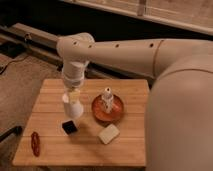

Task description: Place the ceramic cup over the eraser

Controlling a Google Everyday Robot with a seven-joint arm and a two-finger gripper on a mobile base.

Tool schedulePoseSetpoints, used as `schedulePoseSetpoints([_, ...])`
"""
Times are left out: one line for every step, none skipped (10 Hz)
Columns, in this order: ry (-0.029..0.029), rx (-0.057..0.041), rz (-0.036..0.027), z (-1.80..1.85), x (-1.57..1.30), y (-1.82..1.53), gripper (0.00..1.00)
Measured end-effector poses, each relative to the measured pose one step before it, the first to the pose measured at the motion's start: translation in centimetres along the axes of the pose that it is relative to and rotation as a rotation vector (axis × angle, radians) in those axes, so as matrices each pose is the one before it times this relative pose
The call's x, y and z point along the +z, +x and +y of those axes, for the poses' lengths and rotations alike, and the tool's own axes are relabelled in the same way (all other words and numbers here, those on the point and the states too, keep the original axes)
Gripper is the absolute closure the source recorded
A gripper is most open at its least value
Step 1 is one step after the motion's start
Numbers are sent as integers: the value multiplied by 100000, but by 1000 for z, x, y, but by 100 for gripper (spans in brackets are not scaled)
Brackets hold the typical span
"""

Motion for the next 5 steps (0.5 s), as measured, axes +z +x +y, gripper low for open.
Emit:
schedulePoseSetpoints([120,202,-989,1090,-304,-379,100])
schedulePoseSetpoints([160,-317,-1047,630,-238,-579,100])
schedulePoseSetpoints([18,-830,-1064,622,-185,-800,100])
schedulePoseSetpoints([-203,-797,-724,382,8,-489,100])
schedulePoseSetpoints([-401,-1342,-565,409,126,-691,100])
